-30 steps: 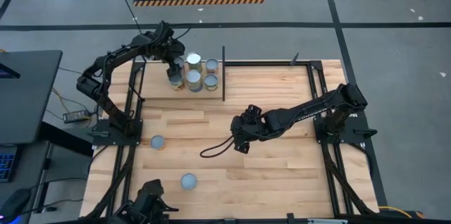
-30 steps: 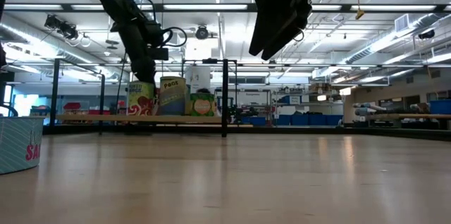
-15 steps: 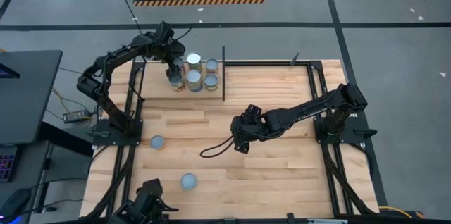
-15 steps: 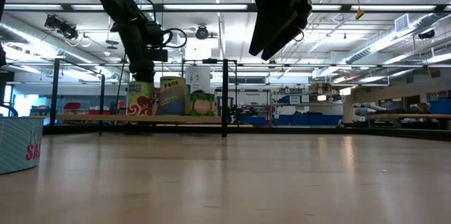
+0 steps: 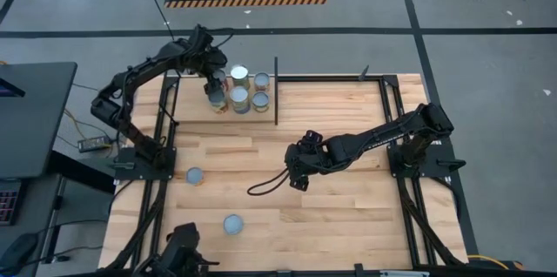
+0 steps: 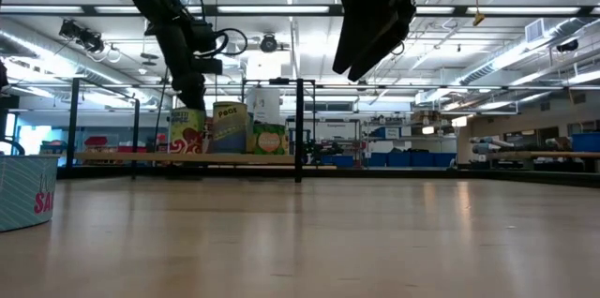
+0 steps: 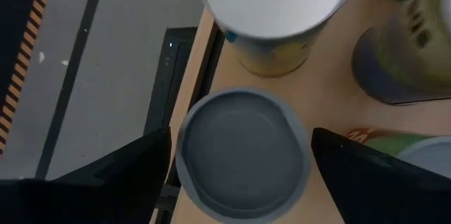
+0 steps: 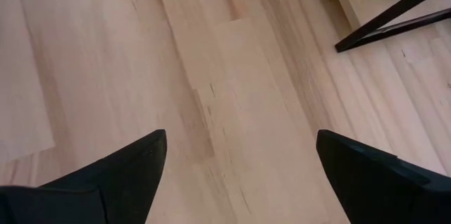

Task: Pick and place cans onto a shelf
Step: Put the canned mixed fruits on the shelf, then put the canned tomatoes on the shelf

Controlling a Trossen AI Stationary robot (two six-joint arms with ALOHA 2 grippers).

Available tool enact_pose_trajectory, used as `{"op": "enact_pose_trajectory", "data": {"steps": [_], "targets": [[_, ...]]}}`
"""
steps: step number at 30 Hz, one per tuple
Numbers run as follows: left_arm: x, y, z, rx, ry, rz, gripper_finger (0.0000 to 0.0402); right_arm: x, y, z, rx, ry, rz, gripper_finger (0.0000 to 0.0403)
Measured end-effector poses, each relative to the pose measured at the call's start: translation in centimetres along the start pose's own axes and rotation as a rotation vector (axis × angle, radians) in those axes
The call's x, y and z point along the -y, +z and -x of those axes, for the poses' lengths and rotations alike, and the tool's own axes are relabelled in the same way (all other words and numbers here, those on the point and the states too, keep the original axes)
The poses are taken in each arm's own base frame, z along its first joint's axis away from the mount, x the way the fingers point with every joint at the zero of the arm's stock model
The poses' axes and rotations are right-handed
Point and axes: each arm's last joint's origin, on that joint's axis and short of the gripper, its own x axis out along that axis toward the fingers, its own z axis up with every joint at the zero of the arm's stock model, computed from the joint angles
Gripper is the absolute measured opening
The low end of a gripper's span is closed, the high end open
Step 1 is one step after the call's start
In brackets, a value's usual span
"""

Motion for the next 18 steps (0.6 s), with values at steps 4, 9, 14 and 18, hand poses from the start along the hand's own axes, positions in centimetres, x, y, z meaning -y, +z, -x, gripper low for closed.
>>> {"op": "enact_pose_trajectory", "data": {"steps": [4,9,14,18], "targets": [[0.5,0.5,1.1,0.027,0.012,-0.015,0.0348,0.0,0.0,0.0,0.0,0.0,0.001,0.0374],[1.7,1.1,3.2,0.064,0.034,-0.018,0.0348,0.0,0.0,0.0,0.0,-0.001,0.006,0.0374],[4.7,1.9,6.8,0.103,0.039,-0.009,0.0348,0.0,0.0,0.0,0.008,-0.017,0.04,0.0374],[8.4,2.0,10.1,0.119,-0.023,0.049,0.0348,0.1,0.0,0.0,0.017,-0.037,0.054,0.0374]]}}
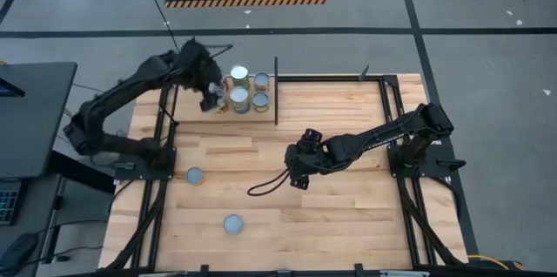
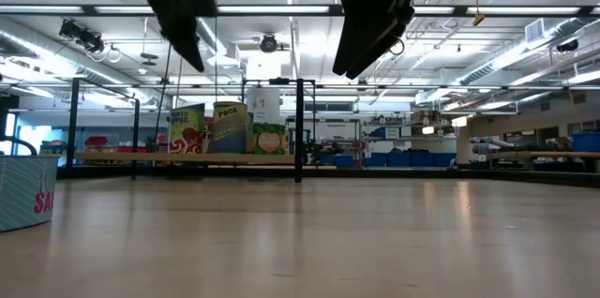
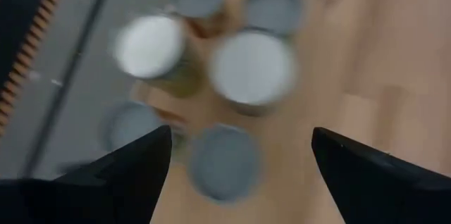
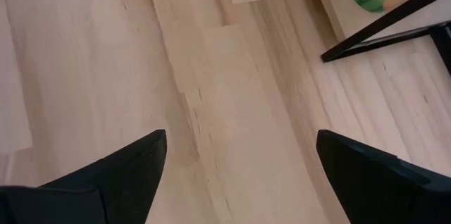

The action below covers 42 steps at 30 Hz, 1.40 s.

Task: Pick and place cans onto a shelf
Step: Put the canned tomatoes on the shelf

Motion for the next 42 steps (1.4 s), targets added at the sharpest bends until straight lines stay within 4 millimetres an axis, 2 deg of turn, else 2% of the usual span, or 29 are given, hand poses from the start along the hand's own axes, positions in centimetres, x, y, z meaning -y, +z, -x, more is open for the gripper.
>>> {"op": "enact_pose_trajectory", "data": {"steps": [5,11,15,19,23,26,29,34,42], "targets": [[5.1,-0.5,2.8,-0.06,-0.135,0.182,0.0348,-0.6,-0.2,0.3,0.006,0.006,0.016,0.0374],[10.8,-0.8,3.8,-0.185,-0.238,0.349,0.0348,-2.3,-1.0,1.4,0.05,-0.02,0.034,0.0374],[14.5,-1.6,3.2,-0.211,-0.193,0.333,0.0348,-4.2,-2.4,2.0,0.067,0.017,0.047,0.0374],[16.2,-3.2,0.9,-0.185,-0.082,0.405,0.0346,-5.7,-4.1,2.4,0.067,0.046,0.074,0.0374],[15.5,-4.3,-2.5,-0.104,-0.022,0.579,0.0321,-6.5,-4.8,2.7,0.071,0.062,0.088,0.0374],[13.2,-5.2,-5.0,-0.051,0.081,0.738,0.0295,-6.7,-4.6,2.8,0.092,0.076,0.098,0.0374],[10.8,-6.1,-6.6,-0.007,0.207,0.847,0.027,-6.7,-4.4,2.8,0.105,0.081,0.101,0.0374],[8.7,-7.1,-7.9,0.028,0.273,0.895,0.0236,-6.3,-4.1,2.4,0.096,0.076,0.107,0.0374],[7.9,-6.9,-8.1,0.087,0.309,0.888,0.0208,-5.9,-3.9,2.2,0.092,0.07,0.09,0.0374]]}}
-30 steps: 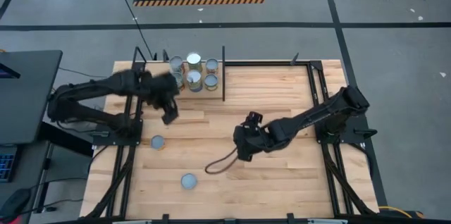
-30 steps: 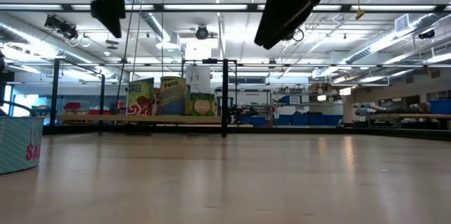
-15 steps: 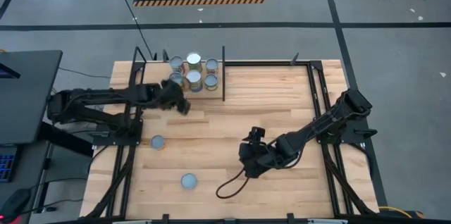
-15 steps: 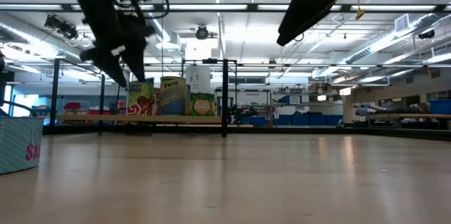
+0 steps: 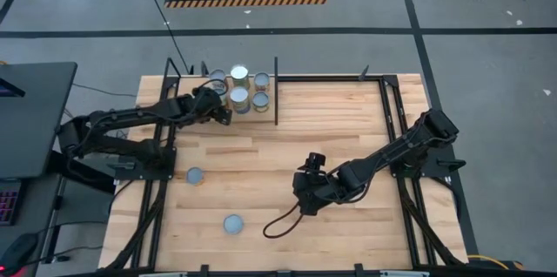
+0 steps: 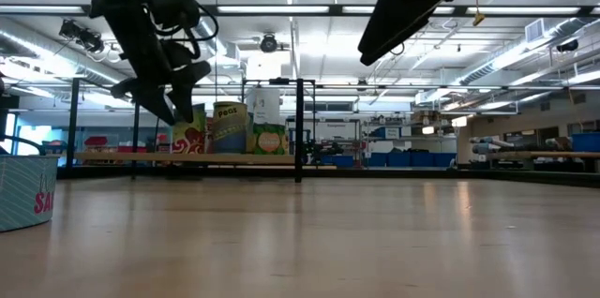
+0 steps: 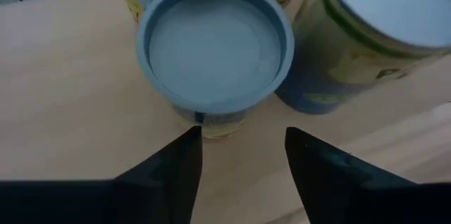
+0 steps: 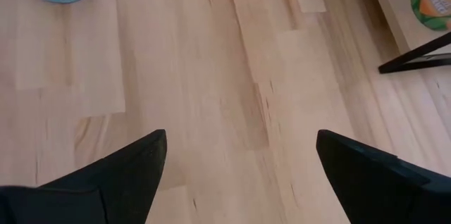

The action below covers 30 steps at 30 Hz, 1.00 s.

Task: Pick and place cans onto a shelf
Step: Put the canned tomatoes on the shelf

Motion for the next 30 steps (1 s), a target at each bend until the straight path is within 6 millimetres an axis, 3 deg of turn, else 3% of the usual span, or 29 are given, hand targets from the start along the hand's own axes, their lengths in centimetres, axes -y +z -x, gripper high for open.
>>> {"op": "enact_pose_trajectory", "data": {"steps": [17,22,30], "targets": [[-0.2,0.1,0.2,0.029,0.032,-0.009,0.0201,-0.1,-0.1,0.1,-0.001,0.007,0.0,0.0374],[-0.5,-0.1,1.6,0.017,-0.008,-0.011,0.0201,-0.4,-0.2,0.2,-0.011,0.032,0.007,0.0374],[0.0,1.1,4.2,0.245,-0.086,0.009,0.0201,-0.6,-0.2,0.3,-0.002,0.038,0.004,0.0374]]}}
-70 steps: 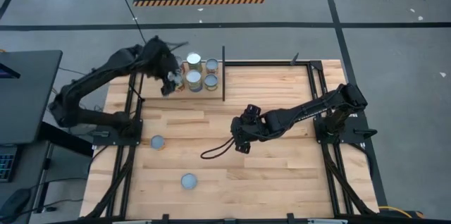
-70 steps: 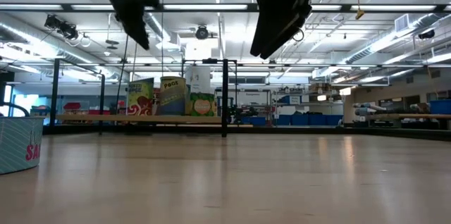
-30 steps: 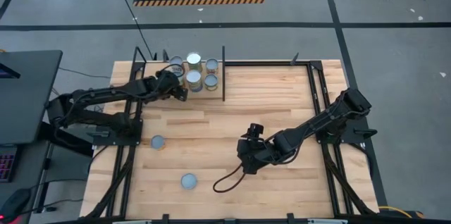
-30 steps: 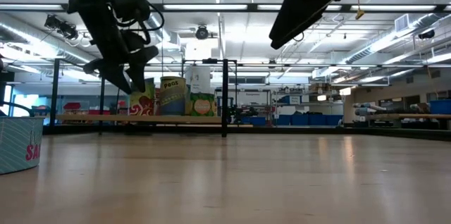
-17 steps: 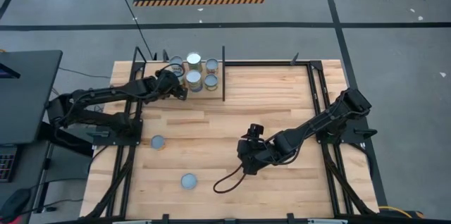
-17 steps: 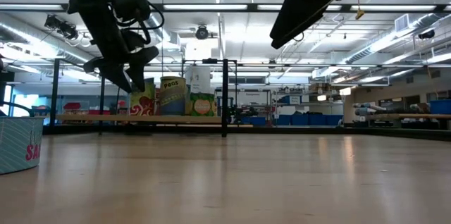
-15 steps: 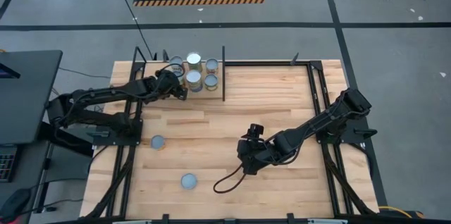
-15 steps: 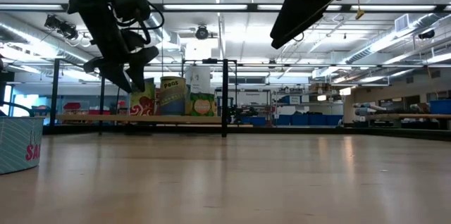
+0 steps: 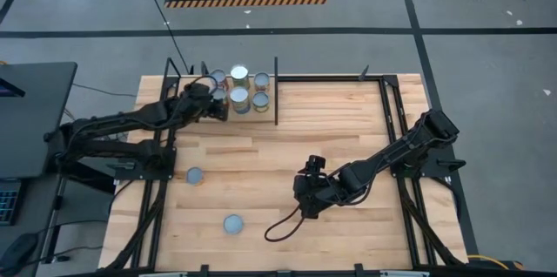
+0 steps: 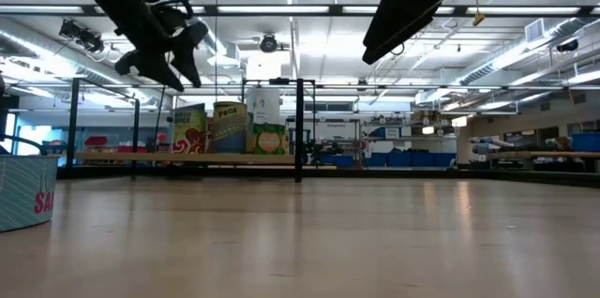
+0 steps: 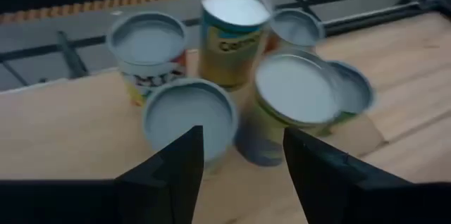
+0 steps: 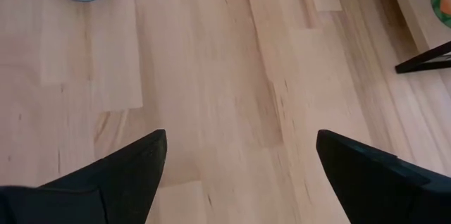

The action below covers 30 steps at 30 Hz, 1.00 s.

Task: Pick and place cans onto a shelf
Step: Put the canned tomatoes on the shelf

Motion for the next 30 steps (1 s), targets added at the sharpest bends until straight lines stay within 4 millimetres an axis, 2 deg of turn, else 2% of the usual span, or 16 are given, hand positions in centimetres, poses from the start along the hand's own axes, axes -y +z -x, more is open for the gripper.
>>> {"op": "enact_pose_trajectory", "data": {"steps": [5,8,13,17,30], "targets": [[-0.3,-0.1,-1.6,-0.022,0.078,-0.002,0.0194,-0.1,0.1,0.0,0.012,0.006,-0.006,0.0374],[-0.5,0.0,-2.5,-0.018,0.099,0.015,0.0167,-0.1,0.1,0.0,0.013,0.007,-0.007,0.0374],[-1.4,0.4,-3.2,-0.021,0.141,0.036,0.0081,-0.1,0.1,0.0,0.013,0.006,-0.001,0.0374],[-1.7,0.6,-3.4,-0.055,0.106,0.03,0.0011,-0.1,0.1,0.0,0.013,0.006,0.001,0.0374],[-2.1,0.4,-4.5,-0.112,0.112,-0.004,0.0006,-0.1,0.1,0.0,0.012,0.006,0.005,0.0374]]}}
